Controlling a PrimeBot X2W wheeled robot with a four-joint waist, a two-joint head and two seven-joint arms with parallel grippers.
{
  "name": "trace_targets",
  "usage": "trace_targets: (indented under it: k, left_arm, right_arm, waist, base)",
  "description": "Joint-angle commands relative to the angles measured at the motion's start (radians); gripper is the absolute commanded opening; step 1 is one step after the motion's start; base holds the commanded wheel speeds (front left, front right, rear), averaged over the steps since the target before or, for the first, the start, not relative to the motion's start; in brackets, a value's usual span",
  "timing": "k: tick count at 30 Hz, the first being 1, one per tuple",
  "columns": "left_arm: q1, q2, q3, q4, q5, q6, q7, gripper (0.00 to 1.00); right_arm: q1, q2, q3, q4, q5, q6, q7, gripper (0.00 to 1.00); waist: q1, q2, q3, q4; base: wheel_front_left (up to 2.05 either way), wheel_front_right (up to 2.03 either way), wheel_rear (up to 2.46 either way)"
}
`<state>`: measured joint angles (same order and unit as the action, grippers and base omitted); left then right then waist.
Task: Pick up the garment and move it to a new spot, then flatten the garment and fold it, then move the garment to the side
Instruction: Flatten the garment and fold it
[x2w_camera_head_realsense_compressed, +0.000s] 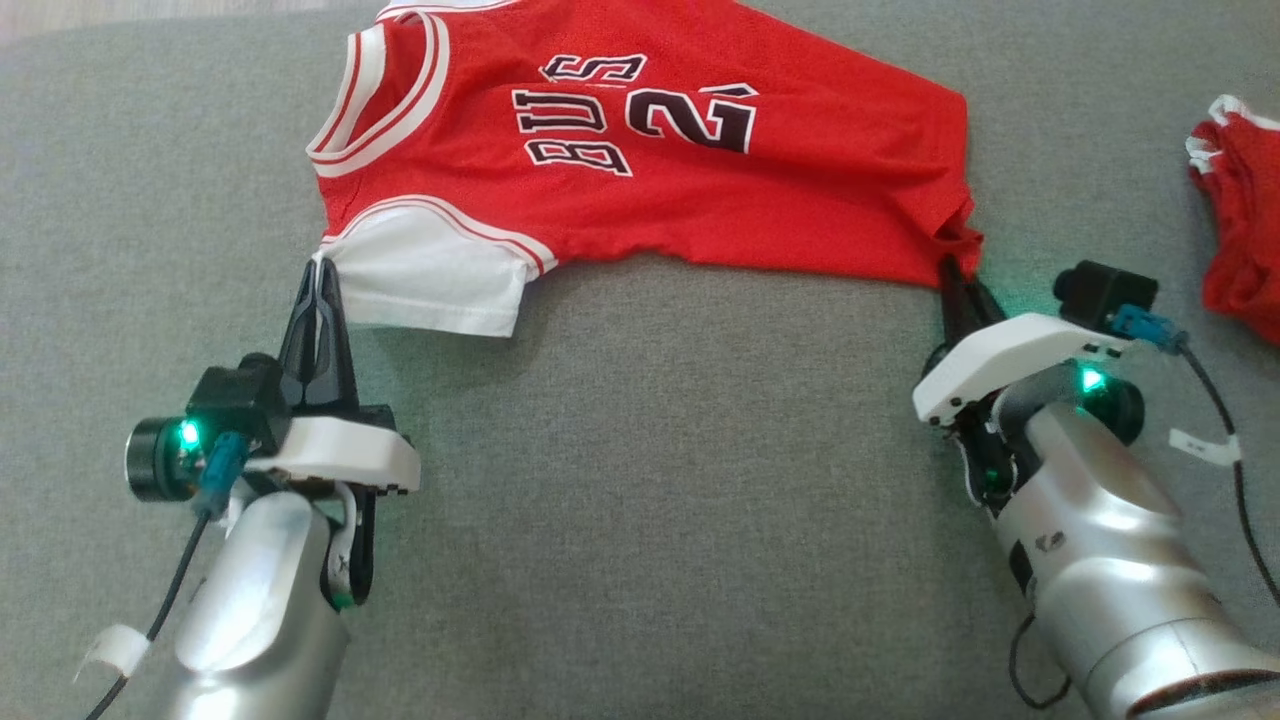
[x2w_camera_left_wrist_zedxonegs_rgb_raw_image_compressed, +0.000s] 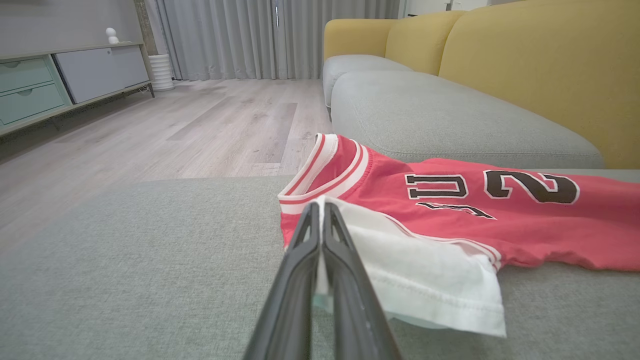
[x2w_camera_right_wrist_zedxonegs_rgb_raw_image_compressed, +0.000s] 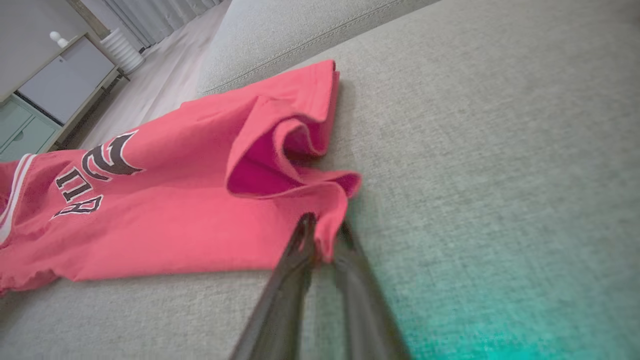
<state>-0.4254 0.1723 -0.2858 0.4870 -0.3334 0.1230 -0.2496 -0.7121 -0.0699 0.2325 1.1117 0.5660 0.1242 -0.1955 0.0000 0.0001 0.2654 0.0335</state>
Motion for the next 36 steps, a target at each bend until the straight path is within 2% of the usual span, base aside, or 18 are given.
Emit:
trace_targets:
  k: [1, 6, 11, 19, 23, 27, 30, 36]
  left_arm:
    - [-0.038, 0.021, 0.037, -0.022, 0.008, 0.001, -0.012, 0.00]
    - [-0.039, 0.026, 0.067, -0.038, -0.014, -0.005, -0.012, 0.00]
    - [-0.039, 0.026, 0.122, -0.132, -0.052, -0.041, -0.012, 0.00]
    - [-0.090, 0.014, 0.239, -0.418, -0.093, -0.105, -0.012, 0.00]
    - [-0.129, 0.014, 0.278, -0.572, -0.100, -0.121, -0.012, 0.00]
    - [-0.157, 0.026, 0.304, -0.707, -0.116, -0.113, 0.005, 0.00]
    - [-0.170, 0.038, 0.312, -0.813, -0.128, -0.094, 0.066, 0.00]
    - [-0.195, 0.054, 0.336, -0.945, -0.153, -0.023, 0.219, 0.00]
  right_arm:
    - [-0.004, 0.020, 0.032, -0.014, 0.015, 0.007, -0.011, 0.00]
    - [-0.007, 0.020, 0.078, -0.063, 0.060, 0.007, -0.048, 0.00]
    - [0.001, 0.020, 0.102, -0.187, 0.079, 0.007, -0.064, 0.00]
    - [0.027, -0.043, 0.061, -0.549, 0.011, 0.007, -0.066, 0.00]
    - [0.031, -0.087, 0.059, -0.722, -0.009, 0.007, -0.066, 0.00]
    - [0.038, -0.135, 0.046, -0.881, -0.026, 0.007, -0.021, 0.00]
    - [0.054, -0.158, 0.011, -1.013, -0.035, 0.007, 0.043, 0.00]
    - [0.118, -0.132, -0.099, -1.239, -0.063, 0.007, 0.212, 0.00]
  waist:
    - [0.0000, -0.0001, -0.002, -0.002]
    - [0.0000, -0.0001, -0.021, -0.017]
    - [0.0000, -0.0001, -0.057, -0.038]
    - [0.0000, -0.0001, -0.145, -0.073]
    - [0.0000, -0.0001, -0.205, -0.096]
    - [0.0000, -0.0001, -0.260, -0.119]
    - [0.0000, -0.0001, -0.278, -0.131]
    - [0.0000, -0.0001, -0.266, -0.136]
  base:
    - [0.00, 0.00, 0.00]
    - [0.00, 0.00, 0.00]
    - [0.00, 0.00, 0.00]
    - [0.00, 0.00, 0.00]
    - [0.00, 0.00, 0.00]
    - [0.00, 0.00, 0.00]
    - [0.00, 0.00, 0.00]
    - [0.00, 0.00, 0.00]
